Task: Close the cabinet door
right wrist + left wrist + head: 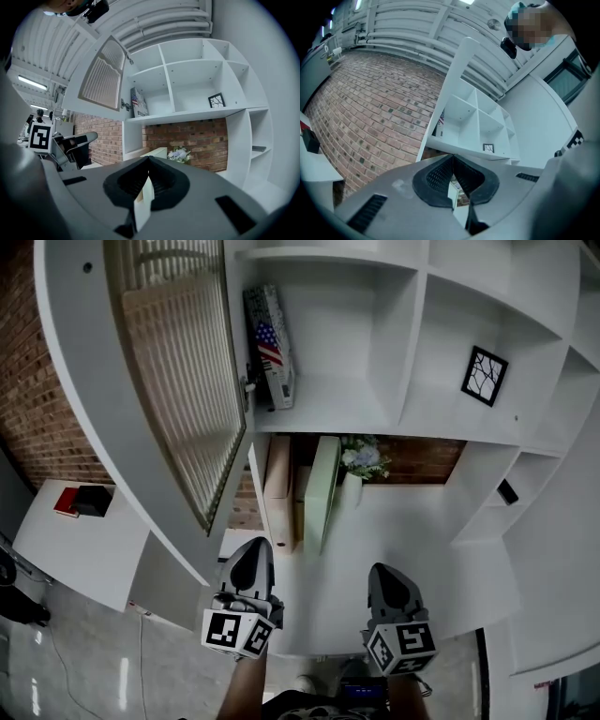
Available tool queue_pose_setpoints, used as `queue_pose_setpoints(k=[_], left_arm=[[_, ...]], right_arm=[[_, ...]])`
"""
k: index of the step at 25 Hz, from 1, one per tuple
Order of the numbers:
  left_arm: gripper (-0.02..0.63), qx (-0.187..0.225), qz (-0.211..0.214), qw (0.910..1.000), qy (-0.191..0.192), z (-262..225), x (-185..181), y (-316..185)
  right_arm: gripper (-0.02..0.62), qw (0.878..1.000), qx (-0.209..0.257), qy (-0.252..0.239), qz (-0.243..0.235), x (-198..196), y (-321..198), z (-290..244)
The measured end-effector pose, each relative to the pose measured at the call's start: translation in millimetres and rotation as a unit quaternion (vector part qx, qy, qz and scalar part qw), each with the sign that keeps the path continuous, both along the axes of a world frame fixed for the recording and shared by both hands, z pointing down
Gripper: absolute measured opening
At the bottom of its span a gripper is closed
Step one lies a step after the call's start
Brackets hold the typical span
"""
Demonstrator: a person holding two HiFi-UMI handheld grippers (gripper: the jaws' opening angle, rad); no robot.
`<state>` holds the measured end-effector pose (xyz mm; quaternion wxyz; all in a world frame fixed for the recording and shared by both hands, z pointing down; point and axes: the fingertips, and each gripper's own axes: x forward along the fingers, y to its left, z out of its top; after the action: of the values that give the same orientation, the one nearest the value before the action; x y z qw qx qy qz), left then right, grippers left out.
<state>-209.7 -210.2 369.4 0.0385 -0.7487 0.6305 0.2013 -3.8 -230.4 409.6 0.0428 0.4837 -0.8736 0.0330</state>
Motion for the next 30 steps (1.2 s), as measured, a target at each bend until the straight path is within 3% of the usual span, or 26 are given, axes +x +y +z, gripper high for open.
queue_pose_setpoints(k=[12, 13, 16, 25, 30], left_arm=[[0.018, 0.061, -0.053, 0.9966, 0.015, -38.6, -23.2, 11.6], [0.026, 0.062, -0.052, 0.9966, 0.016, -40.3, -23.3, 11.6], [0.131, 0.065, -0.048, 0.9967, 0.015, -48.3, -23.5, 12.0], [0.133, 0.128, -0.083, 0.9883, -0.006, -80.7, -37.7, 35.0], [0.117, 0.143, -0.108, 0.9834, -0.028, -88.2, -38.3, 44.9]], right_arm=[[0.003, 0.999, 0.024, 0.007, -0.027, -3.3, 1.6, -19.1], [0.003, 0.999, 0.022, 0.005, -0.023, -0.6, 2.5, -19.4], [0.003, 1.000, 0.023, -0.003, -0.015, 4.8, 6.4, -24.2], [0.003, 0.999, 0.036, 0.002, -0.021, 0.2, 14.0, -24.9], [0.003, 0.999, 0.039, 0.000, -0.031, 0.4, 12.7, -24.9]])
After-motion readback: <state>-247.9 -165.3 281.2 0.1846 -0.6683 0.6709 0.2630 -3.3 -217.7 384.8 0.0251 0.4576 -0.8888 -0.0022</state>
